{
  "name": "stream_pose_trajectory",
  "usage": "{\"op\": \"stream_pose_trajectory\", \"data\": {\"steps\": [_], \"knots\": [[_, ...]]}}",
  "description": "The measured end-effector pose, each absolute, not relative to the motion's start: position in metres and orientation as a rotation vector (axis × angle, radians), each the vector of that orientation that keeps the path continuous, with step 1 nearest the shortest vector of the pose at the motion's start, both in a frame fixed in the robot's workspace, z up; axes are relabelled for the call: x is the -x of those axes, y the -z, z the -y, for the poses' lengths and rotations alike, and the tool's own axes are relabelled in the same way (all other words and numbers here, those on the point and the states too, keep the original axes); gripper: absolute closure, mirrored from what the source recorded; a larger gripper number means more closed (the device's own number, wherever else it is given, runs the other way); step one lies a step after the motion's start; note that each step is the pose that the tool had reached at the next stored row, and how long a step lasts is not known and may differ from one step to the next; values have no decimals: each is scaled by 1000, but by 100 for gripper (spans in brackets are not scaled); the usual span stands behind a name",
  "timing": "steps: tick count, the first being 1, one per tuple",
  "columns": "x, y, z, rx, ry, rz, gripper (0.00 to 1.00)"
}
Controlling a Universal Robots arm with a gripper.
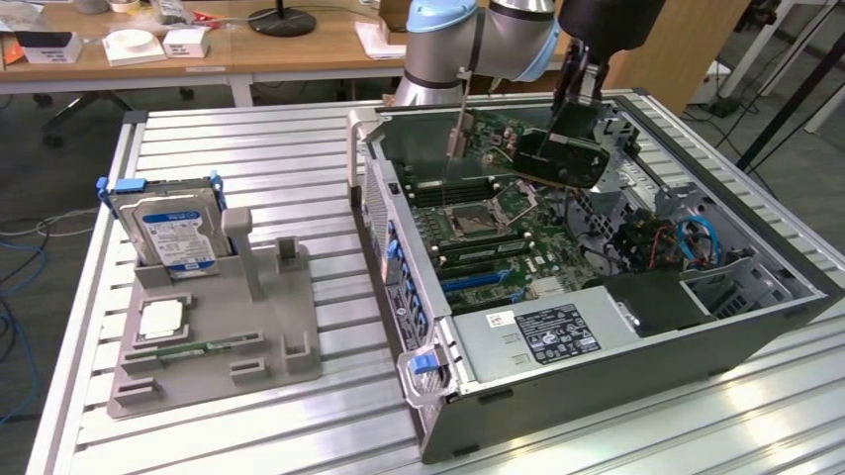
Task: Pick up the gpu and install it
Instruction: 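Insert the gpu into the slot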
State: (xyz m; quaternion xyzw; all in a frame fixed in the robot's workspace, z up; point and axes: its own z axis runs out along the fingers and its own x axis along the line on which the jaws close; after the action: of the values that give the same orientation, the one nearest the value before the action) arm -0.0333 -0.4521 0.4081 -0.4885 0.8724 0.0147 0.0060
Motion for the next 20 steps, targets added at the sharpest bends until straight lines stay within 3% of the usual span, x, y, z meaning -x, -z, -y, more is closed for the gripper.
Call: {"op": "stream_pose_trajectory", "data": {"steps": [20], "knots": [[33, -408, 452, 1684, -47, -2640, 74]]}}
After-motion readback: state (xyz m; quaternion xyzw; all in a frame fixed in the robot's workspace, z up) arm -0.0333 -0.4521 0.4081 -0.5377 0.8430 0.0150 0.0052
